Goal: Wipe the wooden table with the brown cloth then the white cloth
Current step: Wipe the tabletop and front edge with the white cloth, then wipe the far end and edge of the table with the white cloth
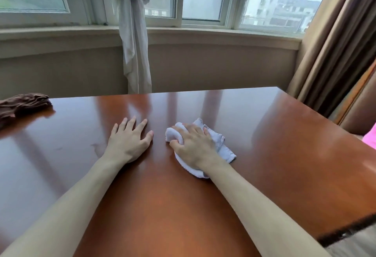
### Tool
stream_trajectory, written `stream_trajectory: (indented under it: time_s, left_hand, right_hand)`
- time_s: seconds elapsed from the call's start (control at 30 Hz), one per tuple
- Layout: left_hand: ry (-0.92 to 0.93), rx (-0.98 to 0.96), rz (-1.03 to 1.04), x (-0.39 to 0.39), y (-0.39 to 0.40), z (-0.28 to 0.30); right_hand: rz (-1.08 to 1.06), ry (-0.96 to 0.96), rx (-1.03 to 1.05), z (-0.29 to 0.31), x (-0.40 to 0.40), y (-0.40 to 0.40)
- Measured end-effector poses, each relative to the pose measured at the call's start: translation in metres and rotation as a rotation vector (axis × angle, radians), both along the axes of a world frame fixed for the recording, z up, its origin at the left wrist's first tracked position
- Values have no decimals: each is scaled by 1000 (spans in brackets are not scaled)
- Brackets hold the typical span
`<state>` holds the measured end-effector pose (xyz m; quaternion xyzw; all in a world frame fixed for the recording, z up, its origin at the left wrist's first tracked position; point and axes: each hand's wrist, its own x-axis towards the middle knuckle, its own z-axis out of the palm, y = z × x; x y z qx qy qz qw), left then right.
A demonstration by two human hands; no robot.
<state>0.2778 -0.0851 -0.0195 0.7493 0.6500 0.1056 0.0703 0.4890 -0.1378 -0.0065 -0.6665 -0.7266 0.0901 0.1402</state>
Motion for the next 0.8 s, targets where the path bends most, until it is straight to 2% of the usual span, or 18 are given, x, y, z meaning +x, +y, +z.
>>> stream_trajectory:
  time_s: [0.27, 0.4, 0.57, 0.8]
  left_hand:
    - [0, 31, 13, -3, 4, -3]
    - [-17, 34, 14, -3, 5, -1]
    - [13, 0, 11, -1, 5, 1]
    - [22, 44, -3, 11, -12, 13]
  right_hand:
    - [-155, -9, -39, 3, 29, 214]
    - [-172, -16, -46, 3, 34, 255]
    - [-79, -8, -17, 1, 27, 179]
    - [81, -42, -30, 2, 13, -46]
